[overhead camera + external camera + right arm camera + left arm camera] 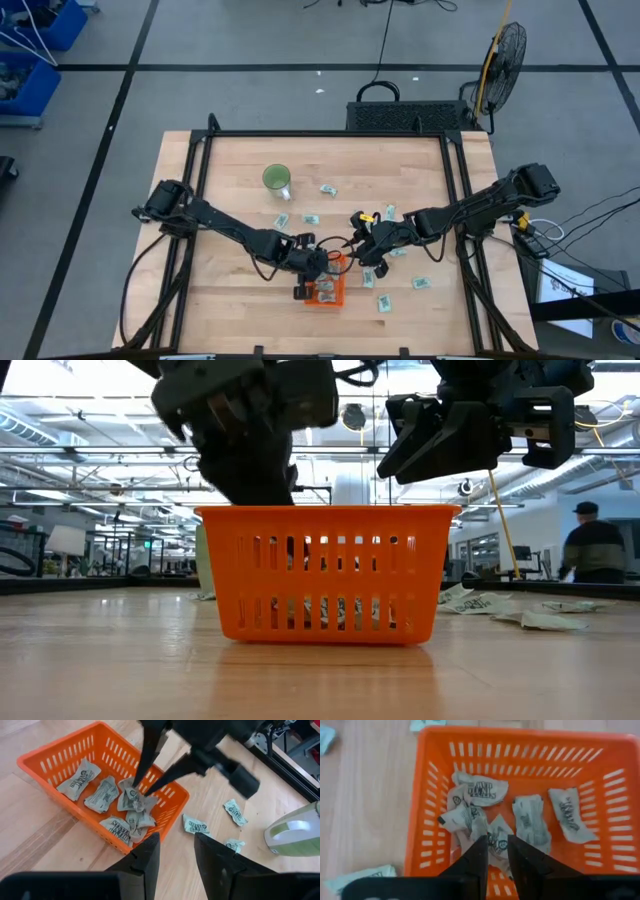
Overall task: Pick and place Stevia / Truvia into bins
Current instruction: Put the stevia packet into the orange basket
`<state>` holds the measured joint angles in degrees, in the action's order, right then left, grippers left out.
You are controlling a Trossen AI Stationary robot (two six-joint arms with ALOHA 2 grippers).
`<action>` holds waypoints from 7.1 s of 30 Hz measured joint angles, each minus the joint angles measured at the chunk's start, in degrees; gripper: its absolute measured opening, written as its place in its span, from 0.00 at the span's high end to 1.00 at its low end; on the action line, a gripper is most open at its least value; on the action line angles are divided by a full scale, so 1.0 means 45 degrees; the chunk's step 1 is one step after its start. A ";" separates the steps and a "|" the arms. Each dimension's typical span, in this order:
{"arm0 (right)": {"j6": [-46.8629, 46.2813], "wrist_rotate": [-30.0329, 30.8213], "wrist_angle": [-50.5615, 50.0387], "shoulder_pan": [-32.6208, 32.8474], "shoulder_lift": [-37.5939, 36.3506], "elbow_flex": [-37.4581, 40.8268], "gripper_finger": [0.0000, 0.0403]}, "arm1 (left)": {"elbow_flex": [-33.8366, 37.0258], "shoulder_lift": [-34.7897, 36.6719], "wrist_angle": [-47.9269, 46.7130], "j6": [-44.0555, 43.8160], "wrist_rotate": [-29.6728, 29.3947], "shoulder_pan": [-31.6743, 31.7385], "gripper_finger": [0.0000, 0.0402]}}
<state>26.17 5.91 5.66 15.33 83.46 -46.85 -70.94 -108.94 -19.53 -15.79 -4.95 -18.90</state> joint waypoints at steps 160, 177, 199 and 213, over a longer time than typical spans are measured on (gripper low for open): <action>0.1034 -0.2711 0.1216 -0.0458 0.4099 -0.2409 0.70 | -0.0008 0.4113 -0.3831 0.2399 -0.4450 0.1802 0.68; -0.1660 -0.1948 -0.5158 0.0079 -0.0375 -0.2433 0.72 | -0.0008 0.4113 -0.3951 0.2098 -0.4330 0.1802 0.68; -0.7294 -0.1255 -0.8869 0.0306 -0.1512 0.1260 0.72 | -0.0008 0.4113 -0.3788 0.2097 -0.4291 0.1802 0.68; -0.7248 -0.1332 -0.7200 0.0257 -0.1561 0.3384 0.72 | -0.0008 0.4113 -0.3793 0.2113 -0.4294 0.1802 0.68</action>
<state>-6.44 -0.08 -26.74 16.49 76.44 -31.62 -70.98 -90.43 -36.60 -6.28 -24.27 -10.79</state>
